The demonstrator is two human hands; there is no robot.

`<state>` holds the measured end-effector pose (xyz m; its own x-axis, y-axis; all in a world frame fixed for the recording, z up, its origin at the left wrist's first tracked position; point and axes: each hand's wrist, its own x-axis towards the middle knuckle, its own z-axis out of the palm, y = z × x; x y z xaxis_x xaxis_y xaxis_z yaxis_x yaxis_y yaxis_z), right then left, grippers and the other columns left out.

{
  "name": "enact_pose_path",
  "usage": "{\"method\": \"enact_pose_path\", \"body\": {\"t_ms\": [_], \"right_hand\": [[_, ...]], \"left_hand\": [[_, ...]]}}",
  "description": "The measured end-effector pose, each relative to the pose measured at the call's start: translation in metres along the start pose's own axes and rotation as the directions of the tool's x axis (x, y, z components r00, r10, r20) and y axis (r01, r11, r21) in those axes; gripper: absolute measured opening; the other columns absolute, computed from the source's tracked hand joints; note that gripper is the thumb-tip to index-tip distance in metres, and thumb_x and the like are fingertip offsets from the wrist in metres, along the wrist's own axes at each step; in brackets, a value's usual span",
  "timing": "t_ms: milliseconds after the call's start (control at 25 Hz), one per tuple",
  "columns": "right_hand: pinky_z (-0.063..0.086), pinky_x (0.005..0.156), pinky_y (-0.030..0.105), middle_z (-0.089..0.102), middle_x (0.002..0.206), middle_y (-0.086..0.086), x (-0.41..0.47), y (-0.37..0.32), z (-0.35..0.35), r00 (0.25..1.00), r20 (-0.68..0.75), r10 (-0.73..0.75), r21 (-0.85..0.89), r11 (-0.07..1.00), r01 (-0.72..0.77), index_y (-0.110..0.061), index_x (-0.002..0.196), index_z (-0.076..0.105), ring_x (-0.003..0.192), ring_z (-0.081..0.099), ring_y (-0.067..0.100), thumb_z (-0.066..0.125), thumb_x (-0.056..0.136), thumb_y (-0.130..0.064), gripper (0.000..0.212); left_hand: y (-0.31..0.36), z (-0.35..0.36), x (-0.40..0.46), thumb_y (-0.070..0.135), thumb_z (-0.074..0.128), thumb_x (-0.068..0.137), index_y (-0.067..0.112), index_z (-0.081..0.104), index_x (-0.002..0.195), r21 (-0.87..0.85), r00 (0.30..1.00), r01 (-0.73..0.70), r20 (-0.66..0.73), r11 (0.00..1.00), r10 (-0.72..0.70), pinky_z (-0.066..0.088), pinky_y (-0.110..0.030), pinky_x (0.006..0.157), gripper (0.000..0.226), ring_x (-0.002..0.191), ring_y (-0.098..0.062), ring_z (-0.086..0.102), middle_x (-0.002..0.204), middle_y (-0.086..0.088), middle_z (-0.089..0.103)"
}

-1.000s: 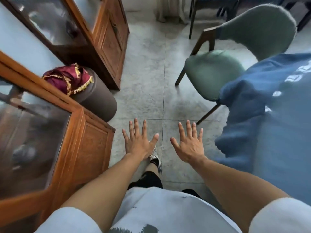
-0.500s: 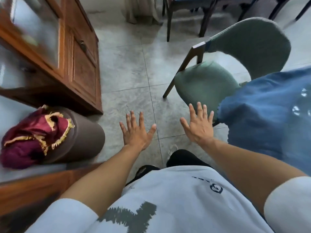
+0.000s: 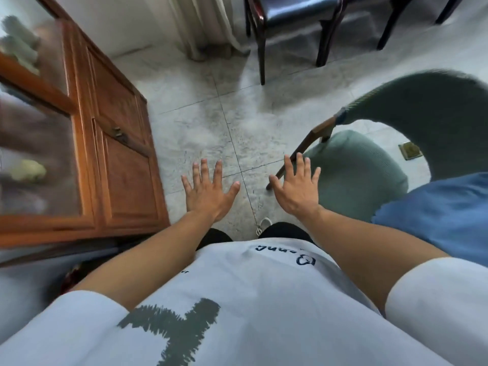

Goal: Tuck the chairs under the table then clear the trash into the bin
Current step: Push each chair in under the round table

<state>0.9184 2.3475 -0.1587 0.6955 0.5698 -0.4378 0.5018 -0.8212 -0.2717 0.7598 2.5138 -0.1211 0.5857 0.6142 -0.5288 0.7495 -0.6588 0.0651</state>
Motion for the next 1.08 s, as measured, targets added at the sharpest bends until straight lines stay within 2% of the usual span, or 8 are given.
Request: {"method": "enact_pose_path", "body": {"t_ms": [240,440,600,720,920,1080], "right_hand": [[-0.005,0.125,0.059,-0.001,0.171,0.013,0.116,-0.019,-0.041,0.986,0.002,0.169,0.042,0.985,-0.169,-0.023,0.163,0.006,0.158,-0.005,0.033,0.02,0.1,-0.067,0.079],[-0.003,0.125,0.06,-0.004,0.171,0.014,0.206,-0.036,-0.085,0.916,-0.012,0.401,0.064,0.914,-0.4,-0.02,0.163,0.001,0.158,-0.006,0.035,0.016,0.1,-0.069,0.081],[-0.003,0.126,0.058,-0.003,0.171,0.013,0.252,-0.057,-0.119,0.82,-0.057,0.57,0.211,0.81,-0.548,-0.021,0.163,0.004,0.158,-0.006,0.032,0.021,0.101,-0.066,0.079],[-0.007,0.125,0.056,-0.004,0.171,0.013,0.275,-0.044,-0.136,0.72,-0.054,0.692,0.313,0.696,-0.646,-0.021,0.163,0.005,0.158,-0.007,0.031,0.027,0.102,-0.064,0.078],[-0.009,0.125,0.054,-0.005,0.171,0.011,0.311,0.024,-0.154,0.546,-0.012,0.837,0.456,0.491,-0.742,-0.02,0.163,0.005,0.158,-0.008,0.03,0.03,0.101,-0.062,0.079],[-0.006,0.126,0.054,-0.005,0.171,0.012,0.341,0.099,-0.18,0.428,0.051,0.902,0.569,0.326,-0.755,-0.018,0.163,0.003,0.158,-0.004,0.031,0.034,0.101,-0.059,0.081]], "left_hand": [[0.012,-0.071,0.143,0.077,0.01,0.094,0.033,-0.012,0.161,0.007,0.988,-0.154,0.034,0.988,0.154,-0.014,-0.06,0.122,0.083,0.155,-0.028,-0.023,0.169,-0.005,-0.019],[0.023,-0.142,0.278,0.077,0.011,0.094,0.031,-0.01,0.161,0.062,0.943,-0.332,0.055,0.941,0.329,-0.014,-0.059,0.122,0.084,0.155,-0.029,-0.022,0.17,-0.008,-0.017],[0.058,-0.19,0.356,0.078,0.011,0.093,0.03,-0.008,0.162,0.143,0.862,-0.506,0.09,0.851,0.498,-0.011,-0.06,0.123,0.086,0.156,-0.029,-0.019,0.17,-0.009,-0.014],[0.113,-0.213,0.397,0.079,0.01,0.092,0.032,-0.005,0.162,0.185,0.761,-0.648,0.143,0.739,0.632,-0.011,-0.059,0.123,0.086,0.156,-0.029,-0.016,0.171,-0.009,-0.012],[0.229,-0.229,0.451,0.081,0.008,0.091,0.035,-0.004,0.162,0.266,0.595,-0.8,0.247,0.537,0.765,-0.009,-0.06,0.123,0.085,0.156,-0.029,-0.017,0.171,-0.008,-0.011],[0.33,-0.245,0.48,0.079,0.012,0.093,0.033,-0.006,0.162,0.367,0.543,-0.827,0.329,0.425,0.772,-0.009,-0.059,0.124,0.085,0.156,-0.029,-0.017,0.17,-0.009,-0.012]]}}
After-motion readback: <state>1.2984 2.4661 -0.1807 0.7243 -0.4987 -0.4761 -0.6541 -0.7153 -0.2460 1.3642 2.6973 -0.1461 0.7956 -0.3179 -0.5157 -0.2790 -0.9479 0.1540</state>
